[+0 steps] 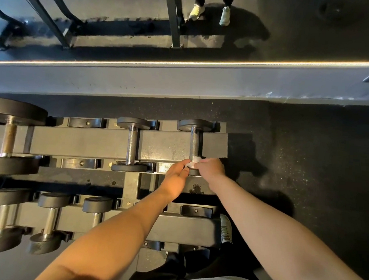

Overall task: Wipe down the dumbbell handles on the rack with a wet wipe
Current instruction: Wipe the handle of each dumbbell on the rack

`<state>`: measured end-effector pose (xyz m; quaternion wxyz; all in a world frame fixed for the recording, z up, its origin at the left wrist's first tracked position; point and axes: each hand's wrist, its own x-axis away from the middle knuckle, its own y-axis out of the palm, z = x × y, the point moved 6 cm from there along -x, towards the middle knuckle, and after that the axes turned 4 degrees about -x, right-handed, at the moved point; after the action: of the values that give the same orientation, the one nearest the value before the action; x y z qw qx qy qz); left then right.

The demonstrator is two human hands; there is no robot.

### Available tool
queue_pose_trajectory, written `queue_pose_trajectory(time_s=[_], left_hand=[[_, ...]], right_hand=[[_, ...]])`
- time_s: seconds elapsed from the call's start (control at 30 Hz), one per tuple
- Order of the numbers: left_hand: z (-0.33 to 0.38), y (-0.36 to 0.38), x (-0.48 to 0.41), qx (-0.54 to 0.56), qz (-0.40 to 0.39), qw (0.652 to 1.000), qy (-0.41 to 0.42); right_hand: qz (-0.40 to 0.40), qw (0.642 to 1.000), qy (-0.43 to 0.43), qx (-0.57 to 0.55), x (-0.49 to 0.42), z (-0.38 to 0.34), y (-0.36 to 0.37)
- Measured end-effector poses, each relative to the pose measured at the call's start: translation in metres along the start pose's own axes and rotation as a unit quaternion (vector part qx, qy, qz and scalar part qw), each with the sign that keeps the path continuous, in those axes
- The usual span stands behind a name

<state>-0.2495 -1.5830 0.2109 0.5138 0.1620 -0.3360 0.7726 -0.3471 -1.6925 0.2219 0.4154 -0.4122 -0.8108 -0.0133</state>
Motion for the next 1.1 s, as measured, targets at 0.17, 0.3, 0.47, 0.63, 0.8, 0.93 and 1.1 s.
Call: queue_pose_trajectory(time_s=[0.17,0.3,0.47,0.63,0.8,0.93,1.1], left_hand=[[0.009,0.001,0.009,-0.065,0.004,0.998,0.020],[0.007,0.003,0.009,-0.073,0.011,0.997,0.021],[0.007,0.005,0.011,-0.043,0.015,0.999,0.013],[0.002,0.004,0.007,-0.040,0.025,0.999,0.011],[0.003,0.004,0.008,-0.059,0.030,0.998,0.017],[0.006,0.002,0.010,-0.087,0.024,0.995,0.033],[0.004,0.000,0.008,-0.053,0.012,0.998,0.031]], right_hand=[[0.047,0.997,-0.007,-0.055,0.005,0.020,-0.032],[0.089,0.995,-0.047,-0.023,0.018,0.038,-0.032],[0.073,0.975,-0.210,-0.016,0.050,0.014,-0.002],[0.050,0.979,-0.189,-0.055,0.044,0.012,0.017],[0.161,0.977,-0.133,-0.042,0.038,0.038,-0.023],[0.154,0.979,-0.121,-0.056,0.036,0.050,-0.020],[0.131,0.961,-0.241,-0.023,0.058,0.019,-0.009]])
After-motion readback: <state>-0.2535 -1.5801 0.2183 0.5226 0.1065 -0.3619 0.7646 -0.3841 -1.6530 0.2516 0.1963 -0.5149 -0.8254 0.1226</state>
